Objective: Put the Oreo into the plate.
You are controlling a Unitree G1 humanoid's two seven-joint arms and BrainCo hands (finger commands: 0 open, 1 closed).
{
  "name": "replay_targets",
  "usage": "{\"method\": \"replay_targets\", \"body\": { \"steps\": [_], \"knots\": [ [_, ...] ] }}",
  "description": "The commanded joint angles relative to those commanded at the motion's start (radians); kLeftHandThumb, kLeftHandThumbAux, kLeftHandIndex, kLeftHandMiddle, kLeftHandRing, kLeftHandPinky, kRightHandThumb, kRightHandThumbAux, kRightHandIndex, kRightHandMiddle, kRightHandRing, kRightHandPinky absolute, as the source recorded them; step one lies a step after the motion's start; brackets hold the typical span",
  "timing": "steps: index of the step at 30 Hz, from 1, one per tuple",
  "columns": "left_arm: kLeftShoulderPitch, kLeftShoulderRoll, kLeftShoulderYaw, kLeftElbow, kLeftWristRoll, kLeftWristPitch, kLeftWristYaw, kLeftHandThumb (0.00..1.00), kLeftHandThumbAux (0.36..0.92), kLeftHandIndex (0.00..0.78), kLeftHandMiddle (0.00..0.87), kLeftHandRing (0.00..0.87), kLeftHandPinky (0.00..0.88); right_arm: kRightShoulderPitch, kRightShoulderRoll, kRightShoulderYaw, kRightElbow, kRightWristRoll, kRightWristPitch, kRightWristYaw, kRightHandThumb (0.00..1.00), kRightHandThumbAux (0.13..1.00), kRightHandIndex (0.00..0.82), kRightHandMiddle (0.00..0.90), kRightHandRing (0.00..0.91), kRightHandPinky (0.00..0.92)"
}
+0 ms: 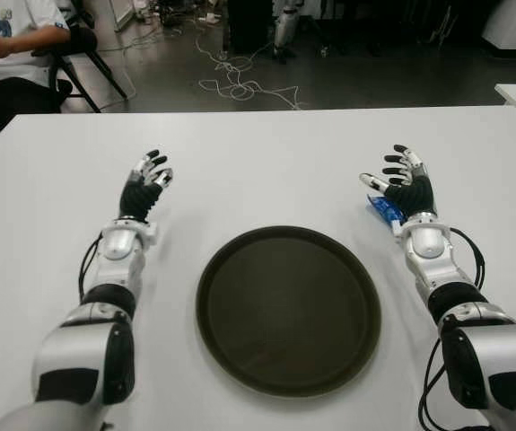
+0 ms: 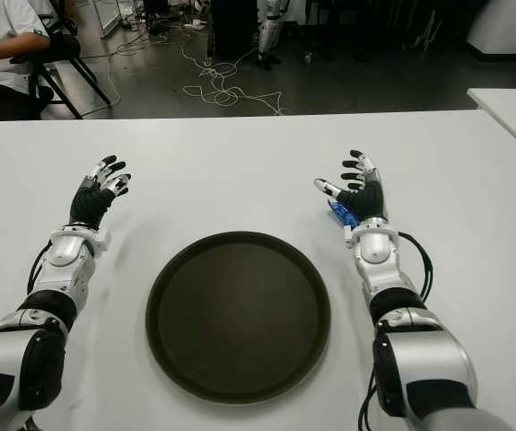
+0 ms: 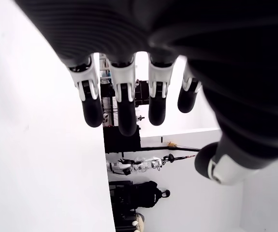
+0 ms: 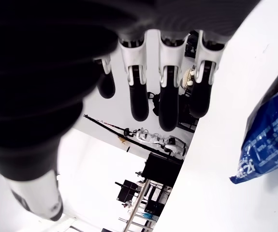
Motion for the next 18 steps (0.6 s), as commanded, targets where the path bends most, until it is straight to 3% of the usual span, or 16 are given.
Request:
{"method": "replay_targets", "body": {
  "steps": [18],
  "knots": [
    [-0.001,0.002,0.000,0.001,0.002,0.002,0.001,0.310,0.609,0.074,0.151,0.150,0.162,-0.003,0.003,0.005,0.001,-0.006,0.009,-0.018,0.078,0.741,0.171,0.264,0.276,0.291]
  ]
}}
